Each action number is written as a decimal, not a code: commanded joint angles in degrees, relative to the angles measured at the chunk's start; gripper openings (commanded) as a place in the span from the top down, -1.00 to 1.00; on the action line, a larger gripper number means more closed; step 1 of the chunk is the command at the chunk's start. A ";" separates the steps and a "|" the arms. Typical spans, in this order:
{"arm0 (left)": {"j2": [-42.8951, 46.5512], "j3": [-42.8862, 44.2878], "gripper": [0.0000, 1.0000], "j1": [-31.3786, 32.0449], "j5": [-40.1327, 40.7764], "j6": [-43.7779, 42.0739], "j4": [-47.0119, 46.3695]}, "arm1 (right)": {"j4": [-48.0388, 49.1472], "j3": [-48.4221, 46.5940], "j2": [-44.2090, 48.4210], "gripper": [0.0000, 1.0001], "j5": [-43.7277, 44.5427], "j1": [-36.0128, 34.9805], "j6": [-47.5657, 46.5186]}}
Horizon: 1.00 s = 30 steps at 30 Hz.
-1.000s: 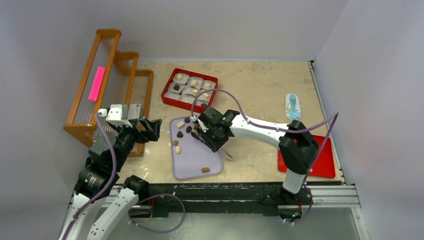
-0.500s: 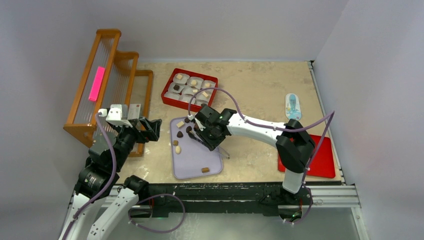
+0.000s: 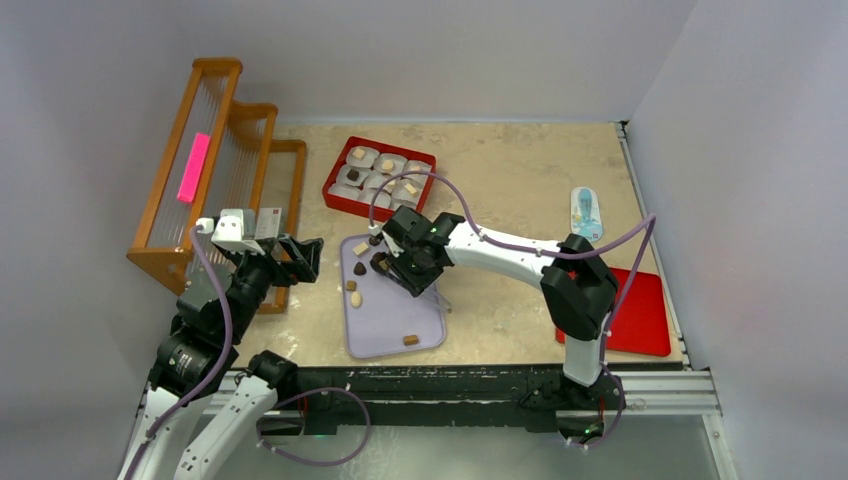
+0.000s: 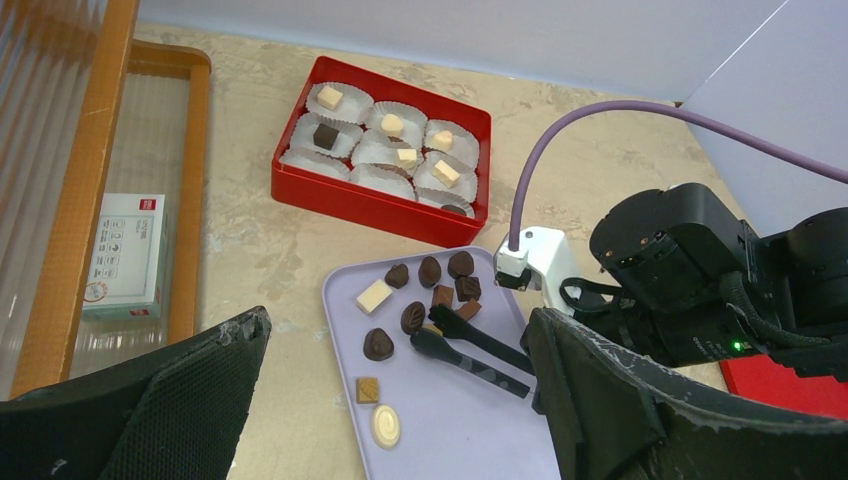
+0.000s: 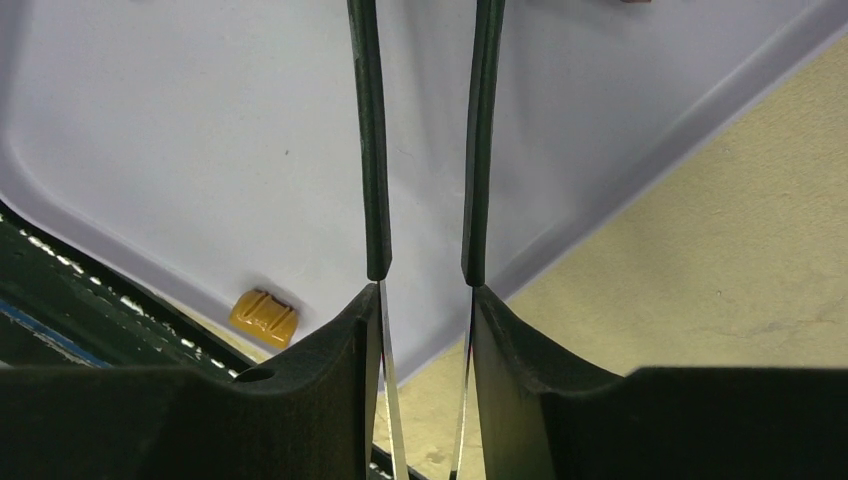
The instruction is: Pack the chocolate
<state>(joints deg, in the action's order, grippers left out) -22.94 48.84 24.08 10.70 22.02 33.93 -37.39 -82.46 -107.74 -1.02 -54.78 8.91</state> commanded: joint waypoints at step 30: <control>0.97 0.00 -1.00 0.18 1.19 0.57 -1.92 | -4.10 -3.07 6.06 0.38 4.05 -2.77 1.49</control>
<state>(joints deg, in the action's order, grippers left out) -22.76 48.84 24.08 10.87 22.02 33.93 -40.23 -82.91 -105.23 3.27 -57.36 9.67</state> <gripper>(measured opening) 0.998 0.310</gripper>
